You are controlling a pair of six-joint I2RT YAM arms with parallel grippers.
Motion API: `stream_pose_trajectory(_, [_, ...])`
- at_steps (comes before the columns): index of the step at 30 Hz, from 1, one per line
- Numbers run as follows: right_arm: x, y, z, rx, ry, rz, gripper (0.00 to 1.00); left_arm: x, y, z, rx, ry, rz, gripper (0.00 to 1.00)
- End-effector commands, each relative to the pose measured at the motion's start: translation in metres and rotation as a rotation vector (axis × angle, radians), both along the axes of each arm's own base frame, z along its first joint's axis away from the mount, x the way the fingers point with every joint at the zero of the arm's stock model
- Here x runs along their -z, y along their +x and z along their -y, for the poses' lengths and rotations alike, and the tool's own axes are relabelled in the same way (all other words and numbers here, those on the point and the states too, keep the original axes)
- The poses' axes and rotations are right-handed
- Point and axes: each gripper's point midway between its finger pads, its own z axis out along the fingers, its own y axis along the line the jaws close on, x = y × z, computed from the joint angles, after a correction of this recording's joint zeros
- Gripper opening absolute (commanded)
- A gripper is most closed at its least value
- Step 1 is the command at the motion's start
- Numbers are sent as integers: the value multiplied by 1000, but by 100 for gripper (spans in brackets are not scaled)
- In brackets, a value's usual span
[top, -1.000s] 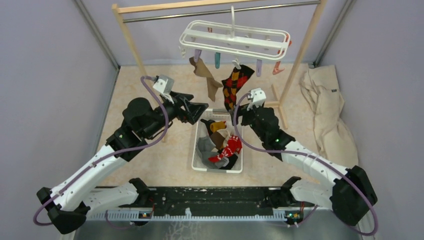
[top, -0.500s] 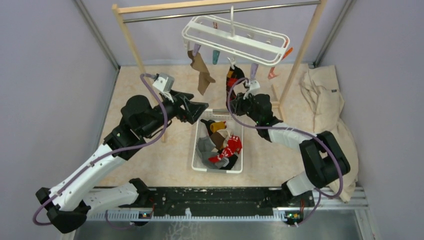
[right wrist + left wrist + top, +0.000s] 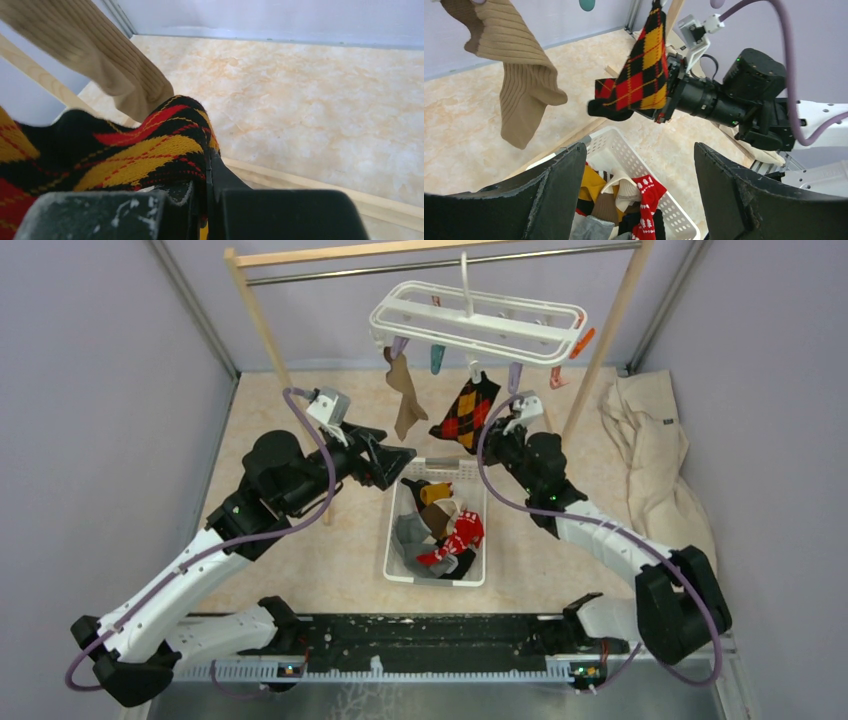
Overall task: Remove the socks clipped to the hanger
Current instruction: Remove the sock from the hanger.
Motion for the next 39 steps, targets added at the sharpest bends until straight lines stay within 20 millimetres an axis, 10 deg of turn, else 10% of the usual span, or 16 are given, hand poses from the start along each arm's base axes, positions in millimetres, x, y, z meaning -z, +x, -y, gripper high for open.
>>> stream_pose_trajectory(1, [-18,-18,1,-11,48,21,0,-14,-2,-1,10,-25,21,84])
stream_pose_trajectory(6, [-8,-36,2,-19,43,-26,0,-7,-3,1,17,-16,-3,99])
stream_pose_trajectory(39, [-61,-131,5,-212,92,-96,0,1,-21,9,110,-66,-37,99])
